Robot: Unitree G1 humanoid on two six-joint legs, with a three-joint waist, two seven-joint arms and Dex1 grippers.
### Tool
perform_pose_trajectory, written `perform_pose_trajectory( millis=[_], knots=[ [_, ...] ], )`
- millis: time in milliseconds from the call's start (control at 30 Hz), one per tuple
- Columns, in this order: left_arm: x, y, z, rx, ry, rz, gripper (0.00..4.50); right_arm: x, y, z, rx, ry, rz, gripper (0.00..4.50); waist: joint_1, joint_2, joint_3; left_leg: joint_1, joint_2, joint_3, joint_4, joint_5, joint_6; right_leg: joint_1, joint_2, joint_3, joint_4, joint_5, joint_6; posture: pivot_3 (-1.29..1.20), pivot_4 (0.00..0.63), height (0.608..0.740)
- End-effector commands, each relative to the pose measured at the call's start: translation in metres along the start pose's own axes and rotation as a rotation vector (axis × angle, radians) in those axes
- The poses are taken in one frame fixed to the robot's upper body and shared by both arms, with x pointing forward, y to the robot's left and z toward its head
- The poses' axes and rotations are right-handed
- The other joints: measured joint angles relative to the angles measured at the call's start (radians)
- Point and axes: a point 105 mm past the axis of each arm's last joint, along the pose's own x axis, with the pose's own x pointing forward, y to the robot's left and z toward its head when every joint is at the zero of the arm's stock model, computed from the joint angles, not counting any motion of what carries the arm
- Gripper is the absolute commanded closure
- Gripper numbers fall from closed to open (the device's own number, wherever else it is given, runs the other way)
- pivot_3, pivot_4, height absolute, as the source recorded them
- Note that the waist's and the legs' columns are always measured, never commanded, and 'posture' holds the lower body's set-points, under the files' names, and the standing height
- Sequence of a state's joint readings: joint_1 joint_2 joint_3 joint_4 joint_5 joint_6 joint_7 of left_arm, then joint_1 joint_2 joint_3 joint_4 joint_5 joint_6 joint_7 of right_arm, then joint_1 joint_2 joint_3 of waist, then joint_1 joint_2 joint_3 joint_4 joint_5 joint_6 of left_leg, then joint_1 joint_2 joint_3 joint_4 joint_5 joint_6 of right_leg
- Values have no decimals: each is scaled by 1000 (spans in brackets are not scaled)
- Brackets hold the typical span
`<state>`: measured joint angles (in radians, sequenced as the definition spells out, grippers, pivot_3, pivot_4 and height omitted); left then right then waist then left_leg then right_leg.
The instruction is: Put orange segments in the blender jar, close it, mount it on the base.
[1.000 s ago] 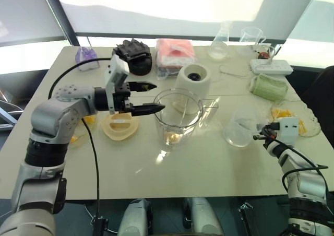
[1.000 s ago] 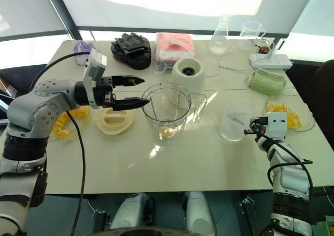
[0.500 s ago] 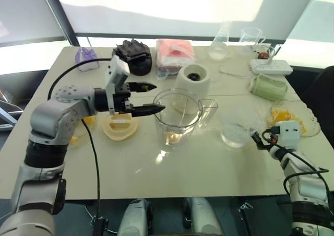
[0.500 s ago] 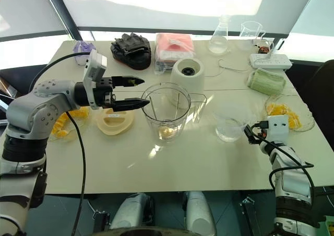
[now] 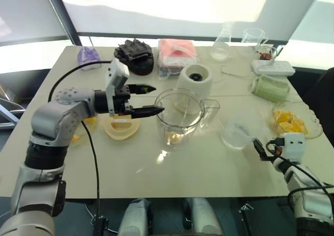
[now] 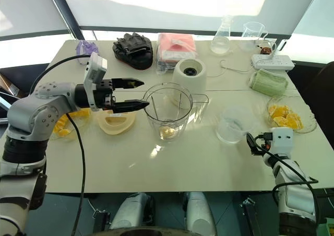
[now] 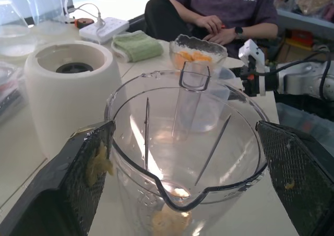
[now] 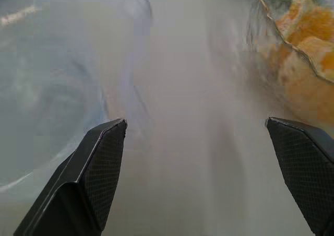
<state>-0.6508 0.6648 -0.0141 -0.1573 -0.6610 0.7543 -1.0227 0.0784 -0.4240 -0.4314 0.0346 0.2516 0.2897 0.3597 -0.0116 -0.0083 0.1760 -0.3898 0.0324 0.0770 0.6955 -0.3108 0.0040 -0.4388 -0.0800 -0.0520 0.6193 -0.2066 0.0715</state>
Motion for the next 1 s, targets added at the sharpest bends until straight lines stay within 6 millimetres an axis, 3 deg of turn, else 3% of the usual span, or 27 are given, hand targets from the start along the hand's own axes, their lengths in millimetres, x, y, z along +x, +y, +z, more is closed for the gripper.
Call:
perform_pose_trajectory(
  millis=[33, 100, 200, 300, 433, 533, 767, 867, 1000],
  knots=[
    [-2, -1, 8, 42, -20, 2, 0, -10, -5, 18, 53, -95, -16, 72, 0, 0, 0, 0, 0, 0, 0, 0, 0, 0, 0, 0, 0, 0, 0, 0, 150, 740],
    [-2, 0, 7, 42, -19, 1, 0, -13, -5, 17, 58, -97, -10, 72, 0, 0, 0, 0, 0, 0, 0, 0, 0, 0, 0, 0, 0, 0, 0, 0, 150, 740],
    [-6, 3, 4, 38, -4, 13, 0, -38, 1, 26, 111, -149, 47, 72, 2, 0, 0, 0, 0, -1, 0, 0, 0, 0, 0, 0, 0, 0, 0, 0, 150, 740],
    [-13, 9, -1, 33, 15, 45, 0, -61, -11, 40, 83, -162, 51, 72, 2, 1, 0, 1, 0, -1, -1, 0, 0, 0, 1, 0, 1, -1, 0, 0, 150, 740],
    [-24, 18, -7, 29, 49, 81, 0, -85, -24, 68, -21, -130, 116, 72, 0, 0, 0, 1, 0, 0, 0, 0, 0, 1, -1, 1, -1, -1, 0, 0, 150, 740],
    [-39, 29, -12, 40, 108, 116, 0, -104, -27, 106, -139, -93, 205, 72, -1, 1, 0, 1, 0, 1, 1, 0, 0, 1, -1, 1, -1, -1, 0, 0, 150, 740],
    [-72, 64, -35, 163, 317, 195, 0, -122, -9, 163, -271, -60, 348, 72, 9, -2, 0, 2, 1, -3, 0, 0, 0, 2, 2, -2, -1, -2, 1, 0, 150, 740],
    [-77, 73, -47, 222, 417, 153, 0, -126, -1, 185, -323, -82, 382, 72, 24, -2, 0, -1, 1, -2, 0, 0, 0, 0, 0, -2, -5, -2, 1, 0, 150, 740],
    [-73, 85, -68, 345, 589, 46, 0, -134, 27, 222, -306, -201, 526, 72, 30, -3, 0, -4, 0, 0, 0, -2, 3, -1, -1, -2, -7, 0, -2, 0, 150, 740]
  ],
)
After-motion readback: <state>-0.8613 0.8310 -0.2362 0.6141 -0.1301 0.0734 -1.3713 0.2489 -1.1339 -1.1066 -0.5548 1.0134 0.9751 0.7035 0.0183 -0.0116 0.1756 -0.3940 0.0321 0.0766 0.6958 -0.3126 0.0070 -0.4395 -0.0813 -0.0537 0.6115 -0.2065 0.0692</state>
